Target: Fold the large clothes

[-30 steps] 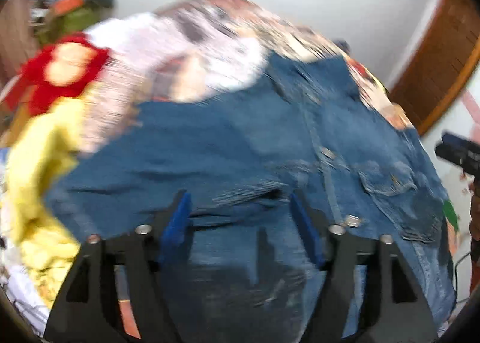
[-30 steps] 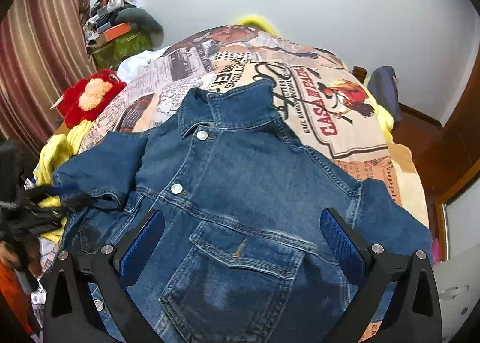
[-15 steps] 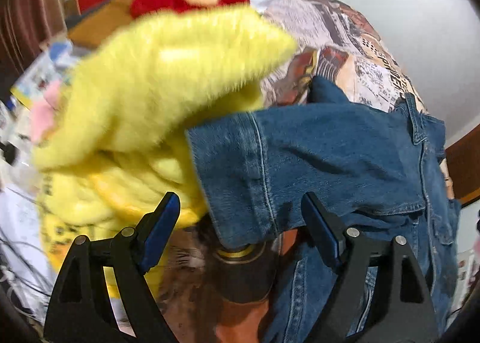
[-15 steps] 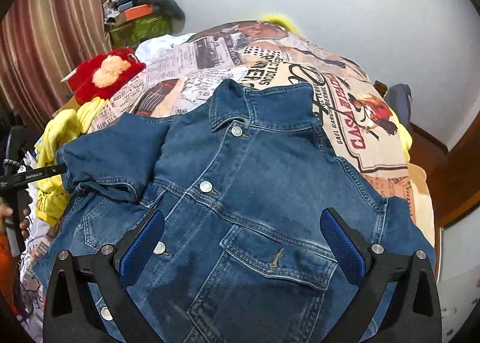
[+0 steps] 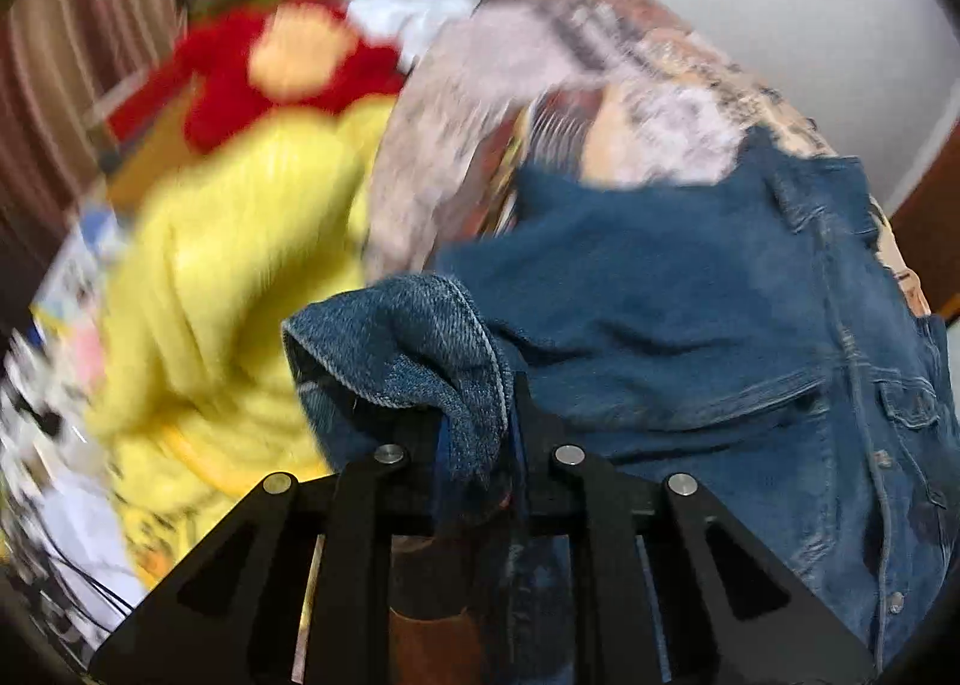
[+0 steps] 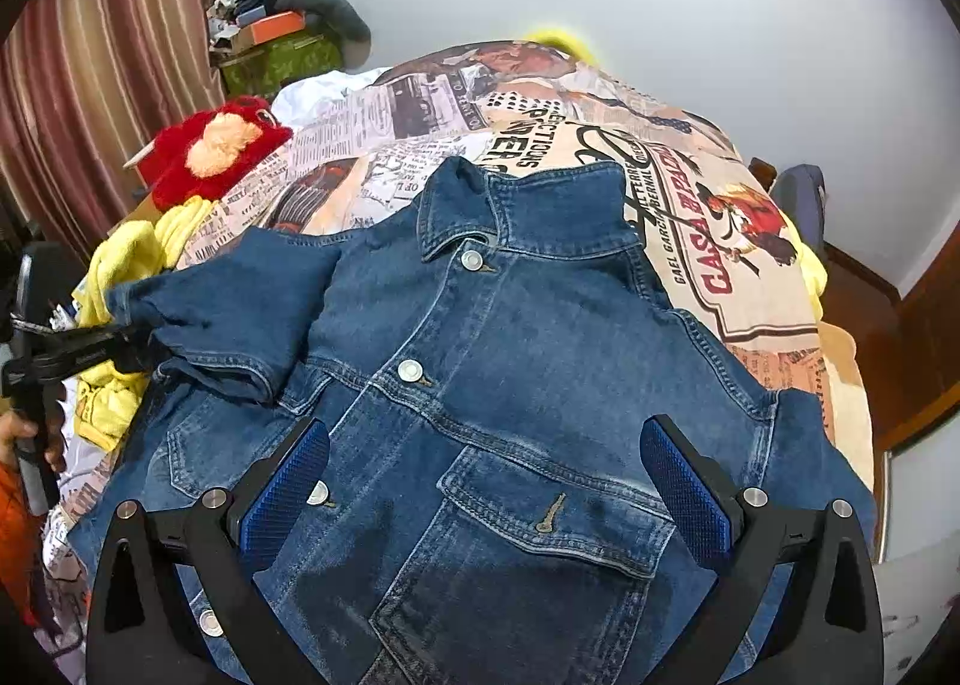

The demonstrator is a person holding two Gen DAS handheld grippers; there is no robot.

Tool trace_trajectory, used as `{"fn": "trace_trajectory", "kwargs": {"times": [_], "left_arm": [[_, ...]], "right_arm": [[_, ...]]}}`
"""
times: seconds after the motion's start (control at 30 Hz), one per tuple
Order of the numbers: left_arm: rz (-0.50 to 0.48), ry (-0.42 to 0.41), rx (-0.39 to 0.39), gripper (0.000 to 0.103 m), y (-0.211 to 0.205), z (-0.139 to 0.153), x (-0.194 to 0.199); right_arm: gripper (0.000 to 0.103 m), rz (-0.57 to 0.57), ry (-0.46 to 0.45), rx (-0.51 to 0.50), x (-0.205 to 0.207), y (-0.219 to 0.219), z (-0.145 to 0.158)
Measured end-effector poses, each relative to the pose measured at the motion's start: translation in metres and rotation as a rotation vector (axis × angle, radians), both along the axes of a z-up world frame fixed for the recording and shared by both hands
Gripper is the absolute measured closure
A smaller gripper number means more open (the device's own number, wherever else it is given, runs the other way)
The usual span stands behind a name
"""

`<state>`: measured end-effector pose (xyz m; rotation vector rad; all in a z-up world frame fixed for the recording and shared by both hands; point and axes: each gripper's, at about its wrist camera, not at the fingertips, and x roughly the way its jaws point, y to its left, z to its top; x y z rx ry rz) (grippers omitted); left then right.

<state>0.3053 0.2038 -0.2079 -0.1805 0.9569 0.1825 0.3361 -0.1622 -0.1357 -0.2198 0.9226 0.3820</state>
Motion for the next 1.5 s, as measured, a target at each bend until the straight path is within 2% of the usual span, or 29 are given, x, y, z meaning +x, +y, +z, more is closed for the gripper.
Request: {"fn": "trace_trajectory", "kwargs": {"times": [0.1, 0.23, 0.33, 0.43, 0.6, 0.73, 0.9, 1.03, 1.1, 1.17, 1.23, 1.33, 1.5], "left_arm": [[-0.038, -0.087, 0.025, 0.088, -0.018, 0.04, 0.004], [-0.139, -0.212, 0.035, 0.088, -0.051, 0.102, 0.013], [-0.252, -0.262, 0.005, 0.088, -0.086, 0.129, 0.035], [-0.359, -0.274, 0.005, 0.088, -0.133, 0.14, 0.049], [-0.504, -0.235, -0.004, 0.088, -0.206, 0.126, 0.069], [-0.6, -0.13, -0.047, 0.088, -0.254, 0.094, 0.083], [-0.698, 0.0, -0.062, 0.088, -0.298, 0.063, 0.087], [-0.755, 0.002, -0.069, 0.087, -0.314, 0.066, 0.077], [-0.765, -0.015, -0.043, 0.074, -0.32, 0.071, 0.071], [-0.752, -0.058, 0.002, 0.031, -0.32, 0.08, 0.064], [-0.722, -0.128, 0.031, 0.019, -0.309, 0.09, 0.056], [-0.672, -0.154, 0.079, 0.013, -0.286, 0.093, 0.055], [-0.57, -0.12, 0.146, 0.012, -0.229, 0.076, 0.056]], "right_arm": [[0.0, -0.007, -0.009, 0.014, 0.0, -0.006, 0.003], [0.0, -0.028, -0.022, 0.043, -0.001, -0.019, 0.009], [0.0, -0.056, -0.036, 0.058, -0.002, -0.034, 0.015], [0.0, -0.096, -0.046, 0.073, -0.003, -0.053, 0.021], [0.0, -0.172, -0.05, 0.106, -0.006, -0.092, 0.03], [0.0, -0.23, -0.037, 0.129, -0.009, -0.121, 0.032], [0.0, -0.286, -0.035, 0.139, -0.013, -0.148, 0.03], [0.0, -0.302, -0.015, 0.139, -0.012, -0.155, 0.025], [0.0, -0.306, -0.003, 0.141, -0.011, -0.154, 0.023], [0.0, -0.303, 0.012, 0.151, -0.008, -0.151, 0.022], [0.0, -0.293, 0.024, 0.171, -0.005, -0.146, 0.023], [0.0, -0.271, 0.035, 0.195, 0.003, -0.135, 0.024], [0.0, -0.238, 0.101, 0.196, 0.028, -0.111, 0.01]]}}
